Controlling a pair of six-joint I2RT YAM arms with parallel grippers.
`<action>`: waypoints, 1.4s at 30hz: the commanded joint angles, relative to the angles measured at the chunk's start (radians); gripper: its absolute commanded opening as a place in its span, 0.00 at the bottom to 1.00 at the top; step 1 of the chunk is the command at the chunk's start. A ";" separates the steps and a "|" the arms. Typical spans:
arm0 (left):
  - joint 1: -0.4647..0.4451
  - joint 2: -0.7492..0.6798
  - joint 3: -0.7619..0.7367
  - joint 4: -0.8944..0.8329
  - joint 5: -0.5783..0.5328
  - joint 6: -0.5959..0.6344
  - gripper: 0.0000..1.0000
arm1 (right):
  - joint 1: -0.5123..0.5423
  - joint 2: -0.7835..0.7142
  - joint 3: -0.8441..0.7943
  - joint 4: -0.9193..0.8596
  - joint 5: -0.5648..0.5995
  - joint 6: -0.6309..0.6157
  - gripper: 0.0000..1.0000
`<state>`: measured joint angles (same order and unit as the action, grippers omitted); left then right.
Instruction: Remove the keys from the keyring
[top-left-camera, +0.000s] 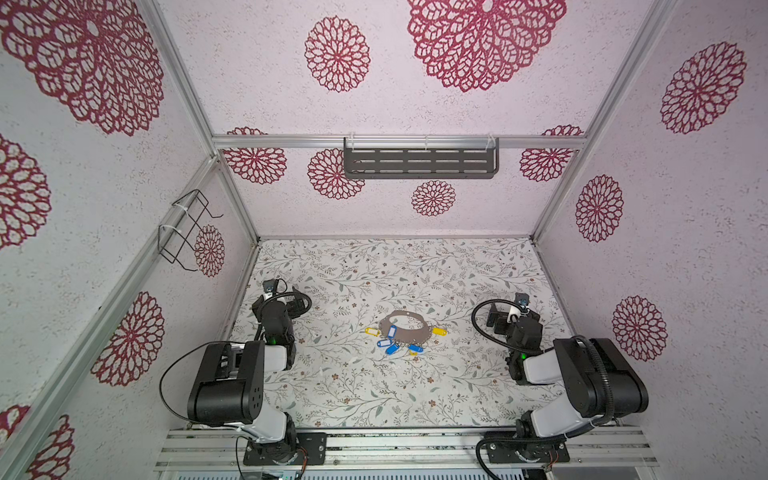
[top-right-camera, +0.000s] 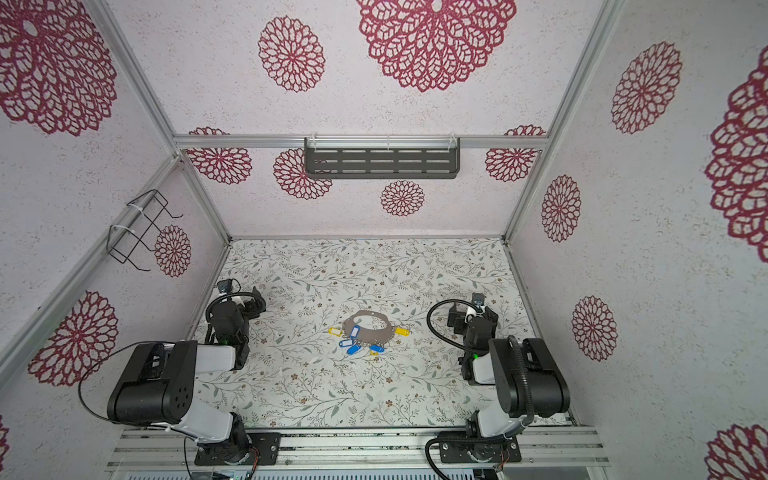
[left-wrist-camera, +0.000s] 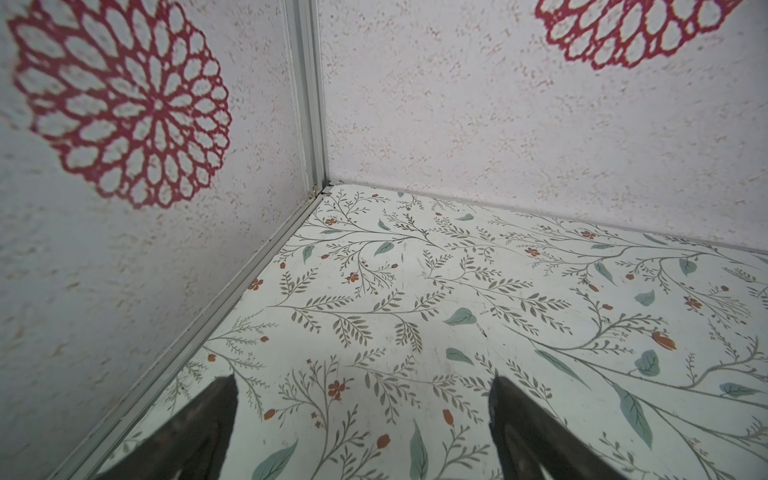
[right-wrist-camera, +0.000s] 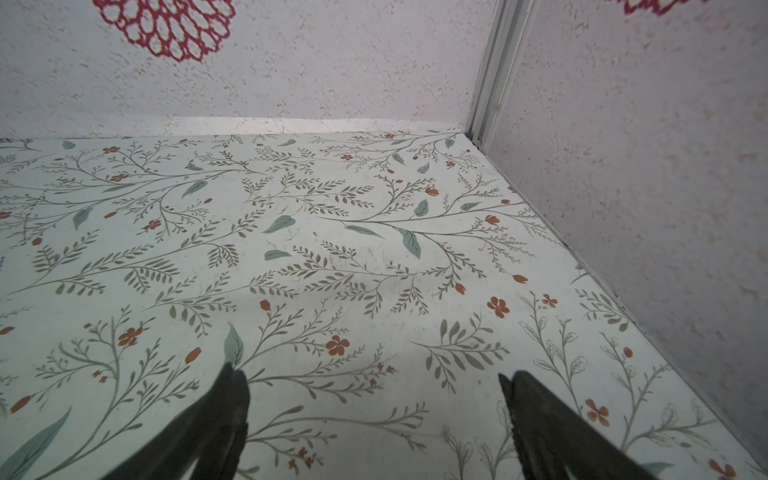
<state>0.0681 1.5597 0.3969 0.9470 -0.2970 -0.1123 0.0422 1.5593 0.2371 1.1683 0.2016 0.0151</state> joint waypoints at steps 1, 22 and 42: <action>0.002 0.002 -0.003 0.005 0.001 0.011 0.97 | 0.001 -0.022 0.019 0.033 -0.004 -0.014 0.99; 0.029 -0.001 0.015 -0.034 0.059 -0.001 0.97 | -0.010 -0.024 0.022 0.024 -0.025 -0.007 0.99; -0.106 -0.430 0.303 -0.939 0.229 -0.079 0.97 | 0.219 -0.670 0.152 -0.693 0.368 0.067 0.99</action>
<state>-0.0170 1.1515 0.6506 0.3344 -0.1684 -0.1188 0.2607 0.9398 0.3069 0.7471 0.4919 -0.0025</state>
